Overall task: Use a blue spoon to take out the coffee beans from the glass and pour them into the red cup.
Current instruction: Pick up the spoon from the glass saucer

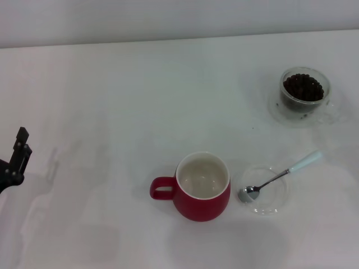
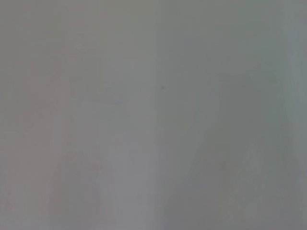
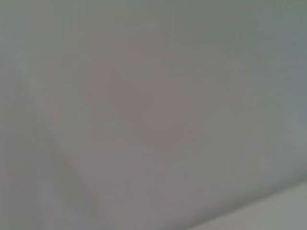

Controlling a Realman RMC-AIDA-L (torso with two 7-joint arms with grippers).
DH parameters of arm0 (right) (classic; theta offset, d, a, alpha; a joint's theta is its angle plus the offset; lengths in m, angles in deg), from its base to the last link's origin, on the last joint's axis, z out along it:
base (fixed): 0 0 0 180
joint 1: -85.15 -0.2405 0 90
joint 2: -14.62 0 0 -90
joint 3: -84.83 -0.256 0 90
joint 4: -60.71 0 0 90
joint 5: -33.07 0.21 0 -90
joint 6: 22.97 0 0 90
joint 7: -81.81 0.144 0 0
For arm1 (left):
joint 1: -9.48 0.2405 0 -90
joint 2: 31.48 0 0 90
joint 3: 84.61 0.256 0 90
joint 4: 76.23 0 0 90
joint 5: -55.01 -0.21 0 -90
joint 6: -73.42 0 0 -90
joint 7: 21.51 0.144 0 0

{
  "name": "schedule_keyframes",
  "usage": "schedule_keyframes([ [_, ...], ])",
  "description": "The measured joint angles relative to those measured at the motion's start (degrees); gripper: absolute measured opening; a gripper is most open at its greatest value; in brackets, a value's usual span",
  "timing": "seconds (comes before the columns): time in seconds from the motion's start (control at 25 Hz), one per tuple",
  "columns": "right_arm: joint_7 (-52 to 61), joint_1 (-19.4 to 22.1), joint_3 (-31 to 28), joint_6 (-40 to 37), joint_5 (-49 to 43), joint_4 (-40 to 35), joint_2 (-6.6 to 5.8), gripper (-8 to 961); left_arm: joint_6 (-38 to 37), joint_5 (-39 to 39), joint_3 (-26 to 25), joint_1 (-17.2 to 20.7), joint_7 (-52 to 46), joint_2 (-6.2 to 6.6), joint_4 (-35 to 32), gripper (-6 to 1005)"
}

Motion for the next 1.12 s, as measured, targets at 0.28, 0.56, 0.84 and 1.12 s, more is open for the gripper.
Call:
schedule_keyframes([
  [0.28, 16.0, -2.0, 0.1, 0.4, -9.6, -0.1, -2.51, 724, 0.0, 0.2, 0.0, -1.3, 0.1, -0.06, 0.6, 607],
  [0.56, 25.0, -2.7, 1.0, 0.6, -11.9, 0.5, -2.19, 723, 0.1, 0.6, 0.0, -1.8, 0.2, -0.04, 0.9, 607],
  [0.84, 27.5, -3.8, 2.2, -0.3, -13.5, 3.2, -0.83, 722, 0.1, 0.9, 0.0, -2.7, 0.2, 0.0, 1.4, 608],
  [1.12, 26.9, -4.8, 5.2, -3.0, -14.3, 3.3, 1.62, 721, 0.1, 1.0, -0.5, -3.7, -0.1, 0.01, 2.8, 608],
])
